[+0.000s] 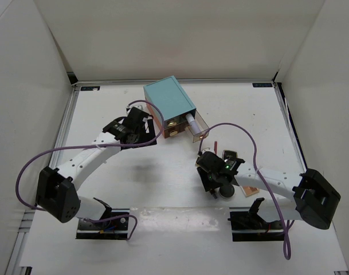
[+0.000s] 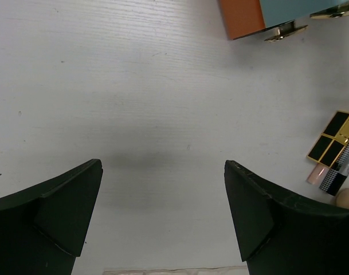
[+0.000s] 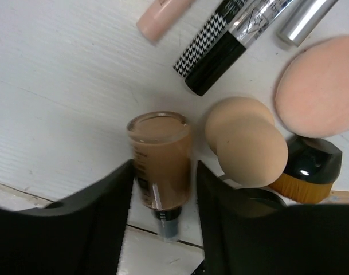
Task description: Organize the makeup
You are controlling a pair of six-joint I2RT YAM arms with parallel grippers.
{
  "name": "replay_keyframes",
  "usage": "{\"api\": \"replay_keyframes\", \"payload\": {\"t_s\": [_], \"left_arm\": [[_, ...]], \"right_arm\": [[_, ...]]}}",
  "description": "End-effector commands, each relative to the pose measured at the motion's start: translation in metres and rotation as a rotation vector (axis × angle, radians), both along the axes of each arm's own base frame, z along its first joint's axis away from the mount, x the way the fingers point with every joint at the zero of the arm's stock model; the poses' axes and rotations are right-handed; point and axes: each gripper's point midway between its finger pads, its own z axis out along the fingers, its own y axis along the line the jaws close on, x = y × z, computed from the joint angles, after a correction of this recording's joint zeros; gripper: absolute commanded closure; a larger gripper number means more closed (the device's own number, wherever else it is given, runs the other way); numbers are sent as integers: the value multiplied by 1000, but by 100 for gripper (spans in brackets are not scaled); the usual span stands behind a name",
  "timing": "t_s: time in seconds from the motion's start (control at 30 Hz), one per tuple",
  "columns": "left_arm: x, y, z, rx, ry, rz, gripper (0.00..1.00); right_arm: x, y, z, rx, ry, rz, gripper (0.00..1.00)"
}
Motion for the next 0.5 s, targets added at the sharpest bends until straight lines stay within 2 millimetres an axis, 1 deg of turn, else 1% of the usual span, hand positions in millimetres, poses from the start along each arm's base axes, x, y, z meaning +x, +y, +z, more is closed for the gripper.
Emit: {"api": "replay_keyframes", "payload": {"t_s": [0.0, 0.03, 0.07, 0.1, 0.13, 0.17, 0.23, 0.27, 0.3, 0.33, 0.4, 0.43, 0.47], "left_arm": [[2, 1, 25, -34, -73, 29, 2], [1, 2, 27, -32, -74, 29, 2], [2, 2, 28, -34, -79, 28, 2], [3, 2, 30, -34, -85, 32, 2], [4, 3, 33, -32, -90, 35, 2], [5, 3, 34, -33, -92, 37, 2], [7, 1, 35, -29, -95, 37, 2], [9, 1, 40, -31, -107, 35, 2], [11, 1, 40, -27, -109, 36, 2], [14, 0, 39, -21, -108, 34, 2], [18, -2, 43, -21, -119, 35, 2], [20, -2, 42, -11, -117, 35, 2], [21, -3, 44, -9, -118, 29, 2]], "right_arm": [[2, 0, -1, 2, -42, -43, 53], [2, -2, -1, -4, -46, -55, 61], [3, -2, 0, -5, -58, -57, 73], [2, -2, 2, 1, -58, -62, 77], [5, 2, 8, 21, -71, -63, 84], [3, 2, 9, 21, -68, -49, 85], [8, 7, 26, 46, -91, -34, 86], [10, 10, 34, 55, -103, -30, 87], [17, 18, 52, 85, -130, -21, 87], [21, 18, 64, 88, -163, -8, 87], [32, 24, 86, 116, -220, 8, 87], [44, 30, 109, 139, -277, 30, 87], [52, 32, 121, 154, -311, 30, 87]]}}
